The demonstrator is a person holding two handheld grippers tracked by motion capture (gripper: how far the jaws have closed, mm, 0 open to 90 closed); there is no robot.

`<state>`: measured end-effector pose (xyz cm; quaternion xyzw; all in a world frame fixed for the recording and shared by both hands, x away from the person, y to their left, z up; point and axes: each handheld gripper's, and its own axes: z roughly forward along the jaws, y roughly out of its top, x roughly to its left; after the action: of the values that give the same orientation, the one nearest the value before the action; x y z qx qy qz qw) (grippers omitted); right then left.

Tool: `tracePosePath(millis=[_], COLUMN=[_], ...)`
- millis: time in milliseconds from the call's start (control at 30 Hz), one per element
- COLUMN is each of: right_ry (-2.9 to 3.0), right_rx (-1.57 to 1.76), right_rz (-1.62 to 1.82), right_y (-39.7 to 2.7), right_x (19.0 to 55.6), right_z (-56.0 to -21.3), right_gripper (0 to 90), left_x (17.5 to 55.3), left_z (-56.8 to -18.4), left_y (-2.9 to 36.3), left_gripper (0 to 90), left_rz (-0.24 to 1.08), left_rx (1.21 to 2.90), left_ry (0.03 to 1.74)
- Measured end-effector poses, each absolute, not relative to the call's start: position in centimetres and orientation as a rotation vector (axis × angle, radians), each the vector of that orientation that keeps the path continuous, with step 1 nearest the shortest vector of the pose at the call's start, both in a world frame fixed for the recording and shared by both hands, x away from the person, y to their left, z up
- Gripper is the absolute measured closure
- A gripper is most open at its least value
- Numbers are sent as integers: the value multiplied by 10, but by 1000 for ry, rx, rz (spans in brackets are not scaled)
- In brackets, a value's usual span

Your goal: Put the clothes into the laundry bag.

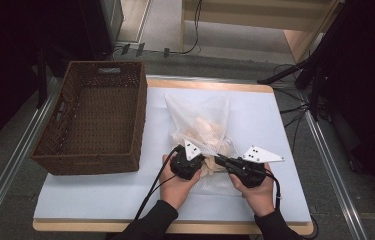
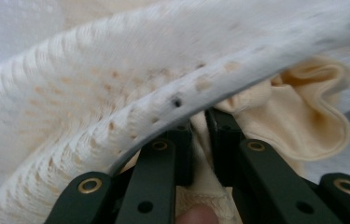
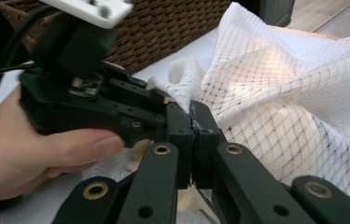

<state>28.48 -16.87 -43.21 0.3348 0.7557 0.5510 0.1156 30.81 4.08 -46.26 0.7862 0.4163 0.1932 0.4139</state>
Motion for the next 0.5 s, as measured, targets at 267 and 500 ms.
tracePosePath(millis=[267, 500], right_ry=[2231, 2270], right_rx=[1003, 982], right_rz=[1602, 1566], right_y=[-169, -163], right_x=[287, 287], right_z=[-439, -442], right_gripper=[894, 894], left_x=[302, 312], left_z=[-443, -461], left_y=[44, 45], left_gripper=[856, 768], left_rz=[591, 489], left_rx=[1872, 1913], left_ry=[1012, 1062])
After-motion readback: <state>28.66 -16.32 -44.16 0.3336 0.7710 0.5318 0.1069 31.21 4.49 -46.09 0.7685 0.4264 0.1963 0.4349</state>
